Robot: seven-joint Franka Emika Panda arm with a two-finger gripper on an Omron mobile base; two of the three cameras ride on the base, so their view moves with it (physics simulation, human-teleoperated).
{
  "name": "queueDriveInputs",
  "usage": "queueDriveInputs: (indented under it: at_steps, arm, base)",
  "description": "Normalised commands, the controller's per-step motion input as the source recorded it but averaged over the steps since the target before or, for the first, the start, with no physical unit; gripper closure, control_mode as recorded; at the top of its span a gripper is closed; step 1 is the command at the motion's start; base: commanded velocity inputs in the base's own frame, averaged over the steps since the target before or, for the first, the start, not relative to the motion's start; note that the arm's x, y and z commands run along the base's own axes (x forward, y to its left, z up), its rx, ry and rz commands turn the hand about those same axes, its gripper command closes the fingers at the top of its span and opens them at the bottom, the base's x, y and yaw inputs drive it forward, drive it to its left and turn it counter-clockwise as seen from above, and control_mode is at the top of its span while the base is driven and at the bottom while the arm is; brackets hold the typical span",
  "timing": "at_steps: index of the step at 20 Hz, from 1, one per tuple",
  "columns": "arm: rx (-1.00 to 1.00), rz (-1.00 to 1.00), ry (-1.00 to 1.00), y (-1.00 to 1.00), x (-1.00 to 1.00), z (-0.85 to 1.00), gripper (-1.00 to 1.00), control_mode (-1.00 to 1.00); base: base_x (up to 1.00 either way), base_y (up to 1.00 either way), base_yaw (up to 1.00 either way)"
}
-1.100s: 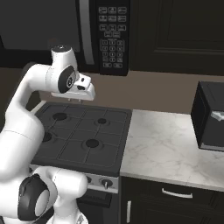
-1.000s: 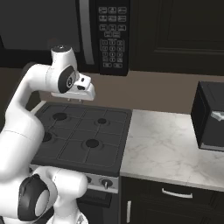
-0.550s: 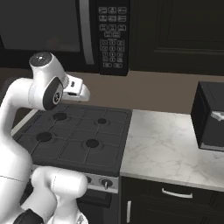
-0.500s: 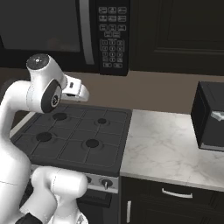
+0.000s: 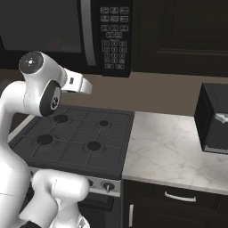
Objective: Retrieve the reheated potato from the microwave, then place the potato, cheese, and condiment on the cutting board.
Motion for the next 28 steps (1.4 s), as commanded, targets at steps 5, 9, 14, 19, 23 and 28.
queueDriveInputs:
  at_steps: [5,9,14,19,23,28]
  arm:
    - [0.05,0.00,-0.06,-0.02,0.00,0.66,-1.00,-1.00]
    - [0.00,0.00,-0.15,0.00,0.00,0.45,-1.00,-1.00]
    - [0.00,0.00,-0.17,0.00,0.05,0.28,-1.00,-1.00]
    - [0.00,0.00,-0.09,0.00,0.17,0.28,-1.00,-1.00]
    - [0.00,0.00,-0.02,0.00,0.28,0.26,-1.00,-1.00]
    - [0.00,-0.01,0.00,0.00,0.36,0.26,-1.00,-1.00]
  base:
    - [0.00,0.00,0.00]
    - [0.00,0.00,0.00]
    - [0.00,0.00,0.00]
    - [0.00,0.00,0.00]
    - [0.00,0.00,0.00]
    - [0.00,0.00,0.00]
